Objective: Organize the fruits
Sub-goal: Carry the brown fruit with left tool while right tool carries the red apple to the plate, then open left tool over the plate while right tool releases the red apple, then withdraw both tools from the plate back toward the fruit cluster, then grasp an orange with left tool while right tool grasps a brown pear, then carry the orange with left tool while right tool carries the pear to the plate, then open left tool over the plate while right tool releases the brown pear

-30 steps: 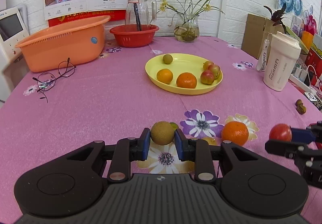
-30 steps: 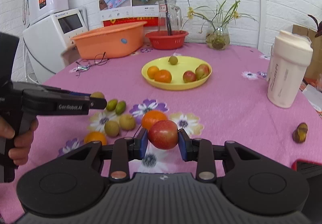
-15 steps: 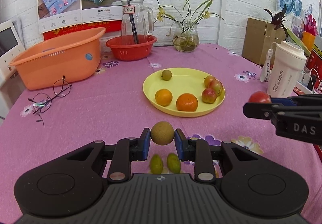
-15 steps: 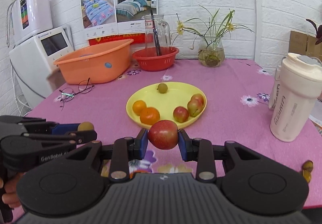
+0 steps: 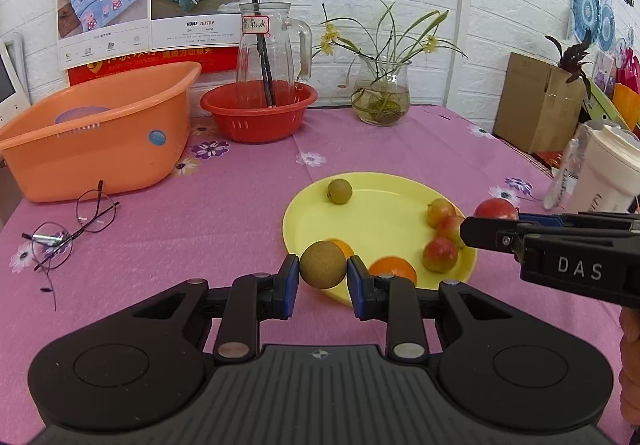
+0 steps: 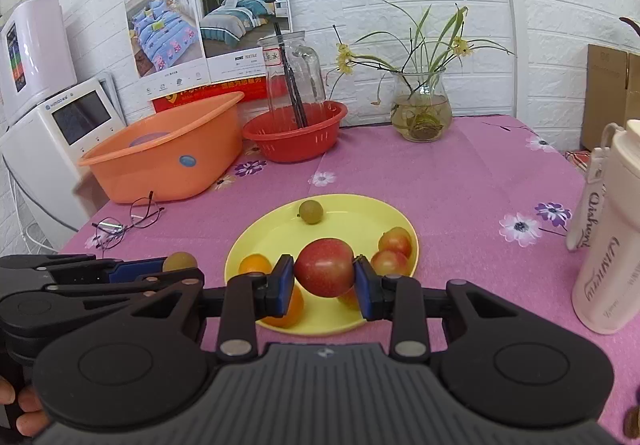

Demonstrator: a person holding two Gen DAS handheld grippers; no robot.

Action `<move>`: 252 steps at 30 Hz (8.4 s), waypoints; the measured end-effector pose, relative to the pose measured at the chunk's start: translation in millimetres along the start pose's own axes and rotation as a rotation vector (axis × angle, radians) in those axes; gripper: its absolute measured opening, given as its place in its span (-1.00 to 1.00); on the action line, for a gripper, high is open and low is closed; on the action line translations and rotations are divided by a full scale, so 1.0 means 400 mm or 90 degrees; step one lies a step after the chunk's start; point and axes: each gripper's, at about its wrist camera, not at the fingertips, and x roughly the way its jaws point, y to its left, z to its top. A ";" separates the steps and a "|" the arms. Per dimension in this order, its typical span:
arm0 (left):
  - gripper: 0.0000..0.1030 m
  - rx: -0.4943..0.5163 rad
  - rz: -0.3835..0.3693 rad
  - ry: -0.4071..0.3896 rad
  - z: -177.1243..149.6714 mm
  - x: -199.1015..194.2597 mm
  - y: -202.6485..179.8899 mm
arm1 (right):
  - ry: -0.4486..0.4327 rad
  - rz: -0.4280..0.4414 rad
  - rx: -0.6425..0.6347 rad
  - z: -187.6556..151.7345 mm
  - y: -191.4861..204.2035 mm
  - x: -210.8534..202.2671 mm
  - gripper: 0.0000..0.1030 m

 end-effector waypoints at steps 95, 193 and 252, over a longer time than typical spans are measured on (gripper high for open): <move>0.41 0.033 0.039 -0.014 -0.206 -0.255 -0.007 | -0.135 -0.019 -0.093 -0.114 0.075 -0.219 0.51; -0.44 0.062 0.016 -0.014 -0.229 -0.286 -0.004 | 0.016 0.040 -0.121 -0.180 0.180 -0.166 0.49; -0.44 0.075 -0.029 0.016 0.072 0.167 -0.102 | 0.024 -0.029 0.044 0.074 -0.092 0.151 0.49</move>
